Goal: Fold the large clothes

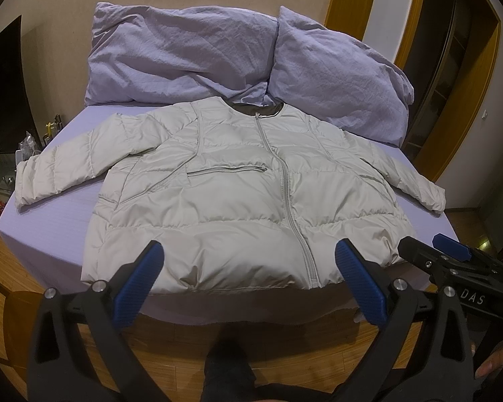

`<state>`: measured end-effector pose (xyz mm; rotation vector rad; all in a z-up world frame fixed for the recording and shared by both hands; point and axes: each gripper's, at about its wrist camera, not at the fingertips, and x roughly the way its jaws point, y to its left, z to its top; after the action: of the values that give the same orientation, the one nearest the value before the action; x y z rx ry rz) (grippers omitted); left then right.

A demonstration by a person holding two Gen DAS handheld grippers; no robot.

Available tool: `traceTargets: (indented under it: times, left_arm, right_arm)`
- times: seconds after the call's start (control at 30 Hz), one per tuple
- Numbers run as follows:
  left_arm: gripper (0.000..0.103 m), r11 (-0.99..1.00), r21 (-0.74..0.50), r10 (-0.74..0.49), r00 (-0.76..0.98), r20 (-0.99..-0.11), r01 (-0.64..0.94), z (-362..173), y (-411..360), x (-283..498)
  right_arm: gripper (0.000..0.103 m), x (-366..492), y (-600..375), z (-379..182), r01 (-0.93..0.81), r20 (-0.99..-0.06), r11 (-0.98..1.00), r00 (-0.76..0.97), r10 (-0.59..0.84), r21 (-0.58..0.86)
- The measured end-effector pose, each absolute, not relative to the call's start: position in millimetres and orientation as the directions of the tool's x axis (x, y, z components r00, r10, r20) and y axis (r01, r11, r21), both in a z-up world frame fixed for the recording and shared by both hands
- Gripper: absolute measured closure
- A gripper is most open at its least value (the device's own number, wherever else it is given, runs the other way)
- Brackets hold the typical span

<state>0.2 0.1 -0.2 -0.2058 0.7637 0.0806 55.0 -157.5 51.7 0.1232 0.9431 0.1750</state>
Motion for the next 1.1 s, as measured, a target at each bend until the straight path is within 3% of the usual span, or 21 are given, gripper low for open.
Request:
traceTargets:
  times: [1.1]
  left_arm:
    - [0.002,0.977,-0.156,-0.002,0.720,-0.693,-0.147,-0.2,0.1,0.2]
  right_arm:
    - [0.005,52.2,-155.8,53.6,-0.095,-0.793,0.979,0.575,0.202,0.181]
